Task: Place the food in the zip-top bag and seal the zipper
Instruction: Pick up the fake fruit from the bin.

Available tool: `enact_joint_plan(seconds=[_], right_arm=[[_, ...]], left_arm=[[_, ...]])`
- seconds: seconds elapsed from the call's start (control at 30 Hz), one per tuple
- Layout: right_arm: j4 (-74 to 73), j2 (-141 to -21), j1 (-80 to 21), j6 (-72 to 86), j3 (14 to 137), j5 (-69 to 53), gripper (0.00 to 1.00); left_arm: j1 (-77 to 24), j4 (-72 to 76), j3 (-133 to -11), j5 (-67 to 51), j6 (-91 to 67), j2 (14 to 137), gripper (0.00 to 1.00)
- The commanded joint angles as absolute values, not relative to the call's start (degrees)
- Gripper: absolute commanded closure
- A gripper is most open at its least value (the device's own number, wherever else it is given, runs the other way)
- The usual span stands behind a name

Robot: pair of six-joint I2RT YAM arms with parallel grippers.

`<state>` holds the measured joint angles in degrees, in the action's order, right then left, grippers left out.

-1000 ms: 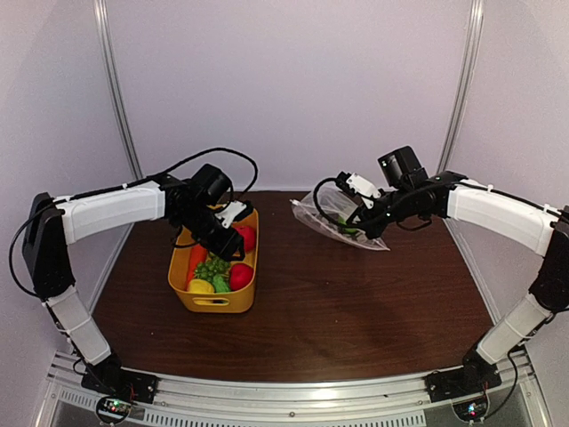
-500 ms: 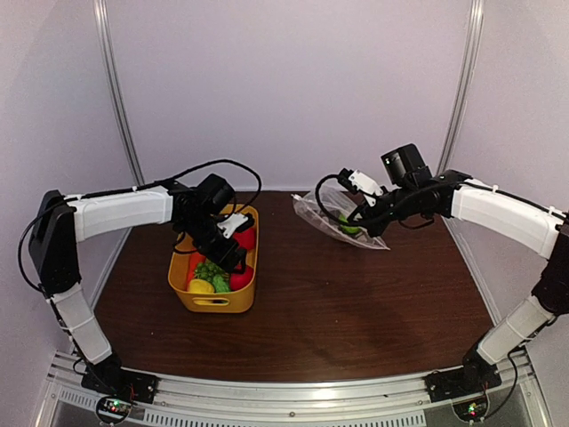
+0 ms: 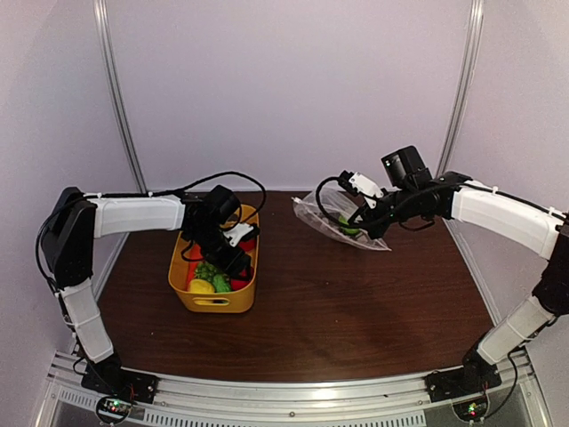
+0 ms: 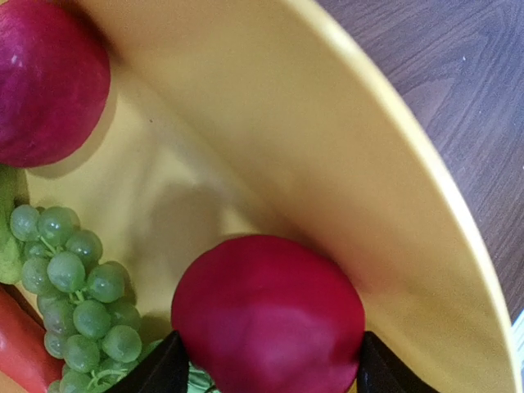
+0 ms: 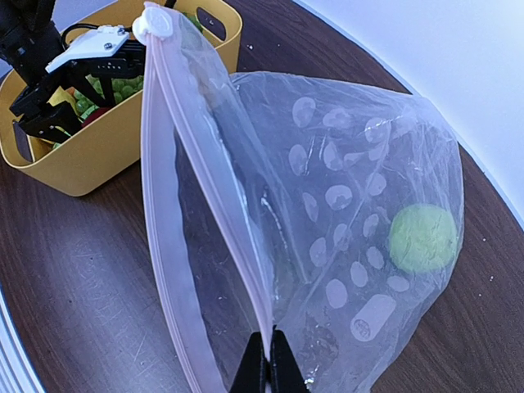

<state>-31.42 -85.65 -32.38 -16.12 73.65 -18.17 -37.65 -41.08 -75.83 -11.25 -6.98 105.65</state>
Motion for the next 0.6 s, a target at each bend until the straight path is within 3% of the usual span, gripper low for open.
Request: enact_joint_plan(seconds=[0.0, 0.13, 0.4, 0.57], right_arm=[[-30.53, -84.44, -32.25, -15.68, 72.37, -17.59, 1.0], [-30.37, -84.17, -32.21, -15.68, 72.39, -17.14, 1.0], [-32.82, -84.89, -31.93, -16.13, 75.69, -13.01, 1.0], [-41.9, -88.55, -31.64, -20.02, 88.09, -10.85, 1.0]], left_arm=[[-37.23, -39.54, -76.59, -11.23, -7.62, 106.73, 0.38], [-37.18, -41.97, -77.12, -8.94, -7.96, 103.54, 0.51], [-37.1, -47.45, -81.03, 2.13, -8.58, 94.86, 0.52], [-37.09, -46.04, -85.81, 0.69, -10.25, 91.17, 0.53]])
